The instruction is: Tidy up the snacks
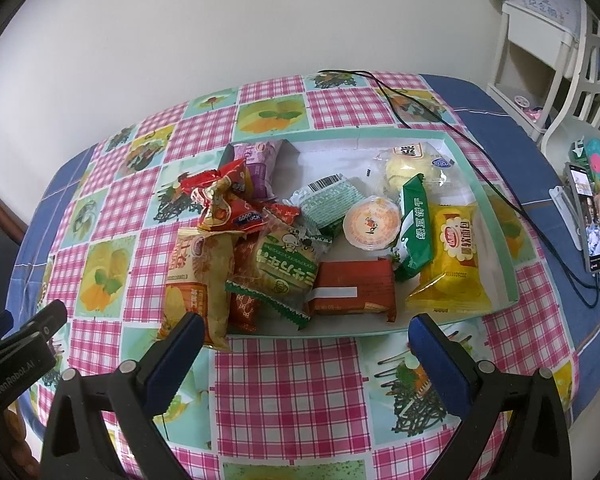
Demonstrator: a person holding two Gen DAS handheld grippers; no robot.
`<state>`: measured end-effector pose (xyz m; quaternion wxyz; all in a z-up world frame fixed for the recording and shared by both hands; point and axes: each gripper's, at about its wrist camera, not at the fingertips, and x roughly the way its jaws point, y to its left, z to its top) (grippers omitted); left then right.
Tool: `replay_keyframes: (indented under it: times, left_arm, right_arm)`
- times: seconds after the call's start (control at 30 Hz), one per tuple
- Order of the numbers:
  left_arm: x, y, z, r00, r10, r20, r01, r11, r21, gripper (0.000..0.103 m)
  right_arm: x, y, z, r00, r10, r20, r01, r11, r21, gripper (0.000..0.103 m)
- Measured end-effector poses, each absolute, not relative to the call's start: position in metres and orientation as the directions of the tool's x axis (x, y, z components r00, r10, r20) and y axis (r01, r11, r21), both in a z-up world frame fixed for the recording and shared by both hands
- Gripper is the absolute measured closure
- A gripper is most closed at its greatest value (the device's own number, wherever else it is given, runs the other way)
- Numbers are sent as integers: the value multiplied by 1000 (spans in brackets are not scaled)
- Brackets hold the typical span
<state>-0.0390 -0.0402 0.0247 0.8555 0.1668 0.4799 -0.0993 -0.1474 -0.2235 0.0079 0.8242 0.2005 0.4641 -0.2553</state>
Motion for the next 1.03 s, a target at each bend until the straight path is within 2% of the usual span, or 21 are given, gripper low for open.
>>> replay_keyframes:
  times: [1.03]
  left_arm:
    - [-41, -40, 25, 524, -23, -851, 338, 923, 183, 7]
  right_arm:
    - [-146, -221, 8, 434, -234, -870, 605, 791, 90, 0]
